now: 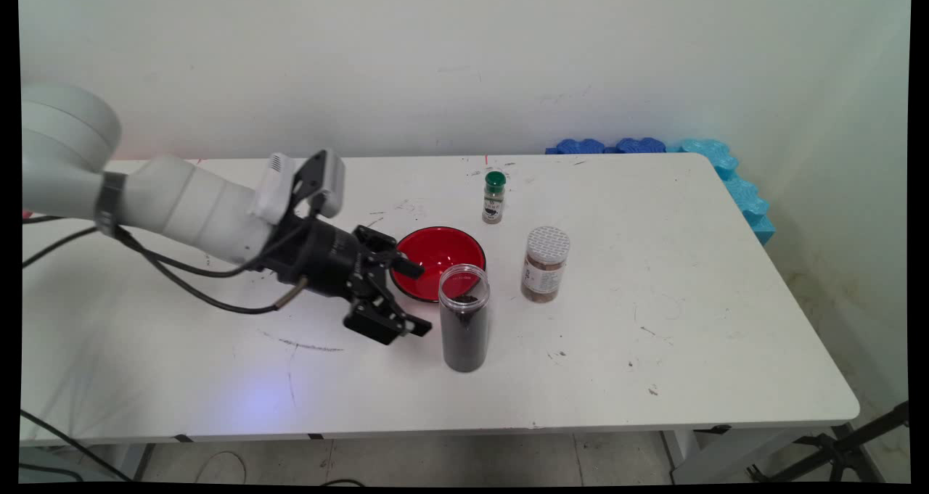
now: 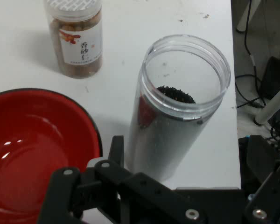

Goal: Pick up the black seasoning powder from the table

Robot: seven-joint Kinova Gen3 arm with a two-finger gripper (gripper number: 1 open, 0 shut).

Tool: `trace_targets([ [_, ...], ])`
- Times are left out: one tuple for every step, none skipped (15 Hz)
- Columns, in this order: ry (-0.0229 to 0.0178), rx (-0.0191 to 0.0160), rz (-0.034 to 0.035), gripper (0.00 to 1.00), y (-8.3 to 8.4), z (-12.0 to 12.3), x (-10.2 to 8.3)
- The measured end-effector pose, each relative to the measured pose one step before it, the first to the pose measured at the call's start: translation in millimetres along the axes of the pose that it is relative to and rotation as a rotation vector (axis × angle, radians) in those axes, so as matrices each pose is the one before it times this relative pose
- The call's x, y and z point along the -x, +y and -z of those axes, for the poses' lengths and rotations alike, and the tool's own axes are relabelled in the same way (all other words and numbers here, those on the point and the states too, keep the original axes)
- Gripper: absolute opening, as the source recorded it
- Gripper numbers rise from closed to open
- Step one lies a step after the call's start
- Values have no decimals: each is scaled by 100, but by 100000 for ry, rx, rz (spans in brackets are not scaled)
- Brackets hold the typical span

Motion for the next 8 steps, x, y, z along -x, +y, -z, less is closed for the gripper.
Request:
trace_targets([
  [96,174,-249,100,13,-564,-62],
  [38,9,-94,100,-17,-389,-52],
  [105,-76,-60,100,-21,-458,-65],
  [28,-275,165,100,-34,-459,-50],
  [97,-110,292,100,-20,-552,-86],
  [134,-51,326,100,-9,-599,-103],
  [69,27,157,100,-4,-568,-87],
  [39,-9,159,100,-13,-442,-56],
])
